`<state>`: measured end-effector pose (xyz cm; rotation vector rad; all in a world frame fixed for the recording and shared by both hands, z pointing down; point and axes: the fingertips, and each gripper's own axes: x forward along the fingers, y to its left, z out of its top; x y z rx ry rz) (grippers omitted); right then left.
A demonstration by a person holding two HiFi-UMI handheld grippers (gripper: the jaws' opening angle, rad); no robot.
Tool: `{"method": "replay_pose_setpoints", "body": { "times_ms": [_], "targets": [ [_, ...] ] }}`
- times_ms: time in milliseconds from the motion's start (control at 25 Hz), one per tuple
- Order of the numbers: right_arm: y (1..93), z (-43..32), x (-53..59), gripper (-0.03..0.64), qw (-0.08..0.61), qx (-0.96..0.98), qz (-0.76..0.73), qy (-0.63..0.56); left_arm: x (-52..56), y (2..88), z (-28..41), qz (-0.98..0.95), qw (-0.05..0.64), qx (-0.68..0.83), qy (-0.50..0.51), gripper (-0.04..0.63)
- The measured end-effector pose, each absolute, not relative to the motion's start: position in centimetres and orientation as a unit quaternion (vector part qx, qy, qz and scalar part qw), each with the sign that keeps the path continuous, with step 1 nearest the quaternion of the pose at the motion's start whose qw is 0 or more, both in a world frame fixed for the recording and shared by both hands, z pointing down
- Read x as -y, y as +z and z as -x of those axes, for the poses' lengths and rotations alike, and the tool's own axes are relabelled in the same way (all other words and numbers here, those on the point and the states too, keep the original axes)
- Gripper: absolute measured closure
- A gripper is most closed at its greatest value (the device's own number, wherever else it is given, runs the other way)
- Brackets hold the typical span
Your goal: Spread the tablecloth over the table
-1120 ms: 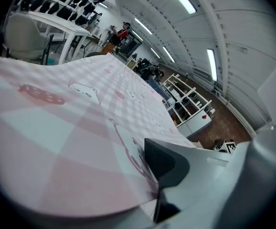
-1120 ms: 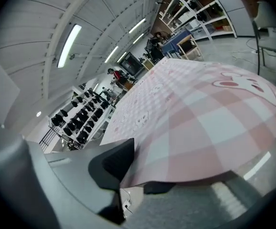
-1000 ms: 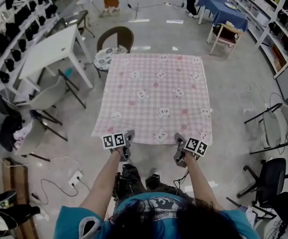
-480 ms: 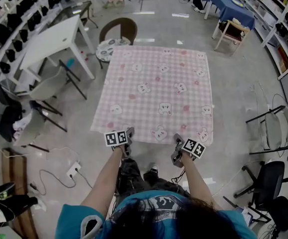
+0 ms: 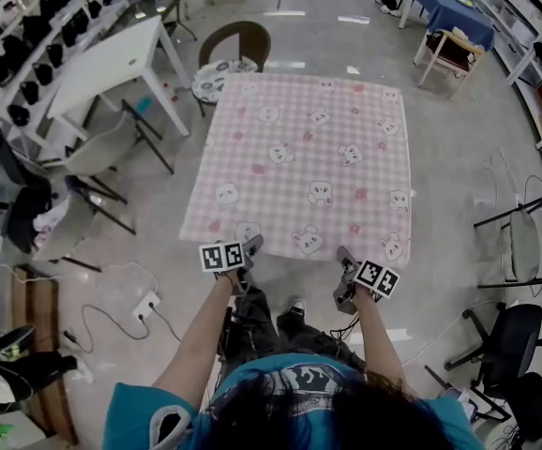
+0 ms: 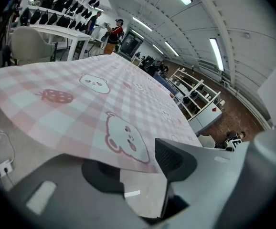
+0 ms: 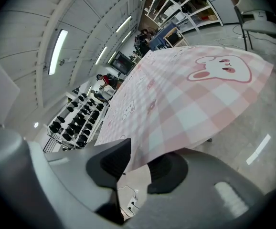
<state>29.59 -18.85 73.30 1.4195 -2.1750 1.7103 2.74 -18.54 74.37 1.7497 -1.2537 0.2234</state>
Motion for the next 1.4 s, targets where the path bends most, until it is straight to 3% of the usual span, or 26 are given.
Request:
{"method": "replay_pose_setpoints", "body": {
  "times_ms": [640,1200,1400],
  "targets": [
    [71.0,-30.0,14.2,0.52,-0.014,0.717,-0.454,0.529,13.1,70.7,-4.2,-0.743,0.451,0.49,0.069,0.406],
    [57.8,-23.1,10.3,0.523,-0.056,0.815,-0.39,0.424,9.7,57.0,-3.5,-0.849,0.296,0.438,0.003,0.428],
    [52.6,-18.8,7.9,0.529,-0.034,0.867,-0.364,0.34,7.1,53.1,-3.6,-0.885,0.228,0.406,0.022,0.428]
  ]
}}
